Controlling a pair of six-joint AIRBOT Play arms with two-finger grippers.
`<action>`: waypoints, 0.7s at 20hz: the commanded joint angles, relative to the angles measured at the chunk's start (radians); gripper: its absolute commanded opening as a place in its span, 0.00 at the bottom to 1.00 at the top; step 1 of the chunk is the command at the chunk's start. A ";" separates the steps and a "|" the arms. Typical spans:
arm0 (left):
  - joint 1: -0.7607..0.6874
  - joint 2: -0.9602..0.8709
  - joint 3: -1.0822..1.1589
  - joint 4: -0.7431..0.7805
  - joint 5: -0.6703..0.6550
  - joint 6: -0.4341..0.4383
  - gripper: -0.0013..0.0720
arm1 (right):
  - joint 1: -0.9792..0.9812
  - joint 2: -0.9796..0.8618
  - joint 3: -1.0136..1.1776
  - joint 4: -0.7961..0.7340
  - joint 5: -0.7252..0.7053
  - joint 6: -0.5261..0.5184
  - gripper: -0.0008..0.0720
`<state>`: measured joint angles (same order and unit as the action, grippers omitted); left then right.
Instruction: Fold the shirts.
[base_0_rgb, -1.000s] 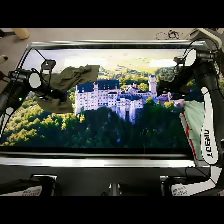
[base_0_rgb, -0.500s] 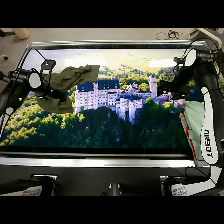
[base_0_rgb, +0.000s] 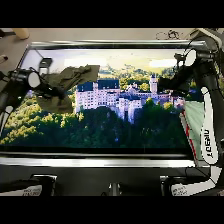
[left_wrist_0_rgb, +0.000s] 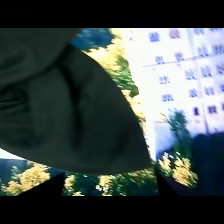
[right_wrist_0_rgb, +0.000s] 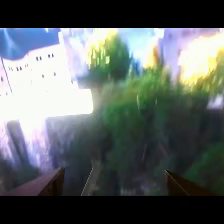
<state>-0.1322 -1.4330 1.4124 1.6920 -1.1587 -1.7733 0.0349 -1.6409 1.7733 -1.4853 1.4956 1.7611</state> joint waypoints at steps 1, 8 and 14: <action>0.226 -0.063 0.008 -0.135 0.057 -0.140 0.99 | 0.000 -0.002 0.001 0.013 -0.045 -0.019 0.96; 0.353 -0.261 0.008 -0.409 0.311 -0.163 0.99 | 0.000 -0.002 0.001 0.154 -0.032 -0.065 0.95; 0.332 -0.341 0.008 -0.409 0.491 -0.217 0.30 | 0.000 0.000 0.001 0.167 -0.025 -0.068 0.93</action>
<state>0.2016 -1.7416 1.4193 1.2987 -0.7830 -1.9663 0.0349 -1.6424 1.7733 -1.3384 1.4658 1.6978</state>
